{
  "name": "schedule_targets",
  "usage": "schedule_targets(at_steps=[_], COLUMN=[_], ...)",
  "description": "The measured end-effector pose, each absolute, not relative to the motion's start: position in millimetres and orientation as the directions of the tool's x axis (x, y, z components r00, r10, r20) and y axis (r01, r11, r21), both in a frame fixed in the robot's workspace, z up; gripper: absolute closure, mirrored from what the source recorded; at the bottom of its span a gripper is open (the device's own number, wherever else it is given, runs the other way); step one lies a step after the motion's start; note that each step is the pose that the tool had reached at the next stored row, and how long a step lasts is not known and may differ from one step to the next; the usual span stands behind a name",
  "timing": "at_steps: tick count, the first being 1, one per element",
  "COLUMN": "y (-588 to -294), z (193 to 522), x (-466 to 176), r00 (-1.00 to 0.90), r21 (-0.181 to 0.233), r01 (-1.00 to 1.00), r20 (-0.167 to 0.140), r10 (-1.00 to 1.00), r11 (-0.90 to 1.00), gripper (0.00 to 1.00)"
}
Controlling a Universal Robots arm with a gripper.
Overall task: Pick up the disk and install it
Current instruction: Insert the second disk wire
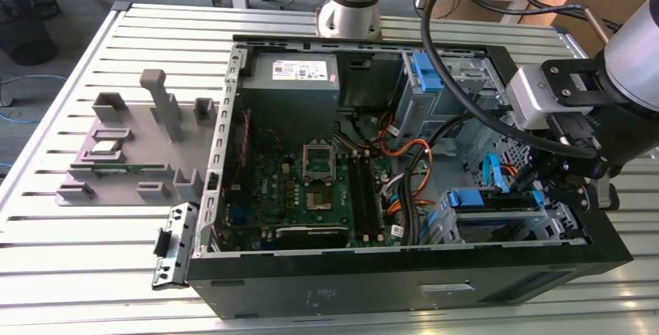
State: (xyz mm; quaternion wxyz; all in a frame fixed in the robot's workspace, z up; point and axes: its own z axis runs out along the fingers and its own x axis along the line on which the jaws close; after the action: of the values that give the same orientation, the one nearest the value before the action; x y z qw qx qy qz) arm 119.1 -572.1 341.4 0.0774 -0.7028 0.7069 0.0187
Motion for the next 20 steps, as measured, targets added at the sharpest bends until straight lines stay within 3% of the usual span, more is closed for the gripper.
schedule_targets(at_steps=[20], y=[-572.0], z=[340.0], x=[119.1], r00=[0.043], r21=[-0.082], r01=[-0.996], r20=[-0.133], r10=[-0.99], r11=[-0.033], gripper=[0.83])
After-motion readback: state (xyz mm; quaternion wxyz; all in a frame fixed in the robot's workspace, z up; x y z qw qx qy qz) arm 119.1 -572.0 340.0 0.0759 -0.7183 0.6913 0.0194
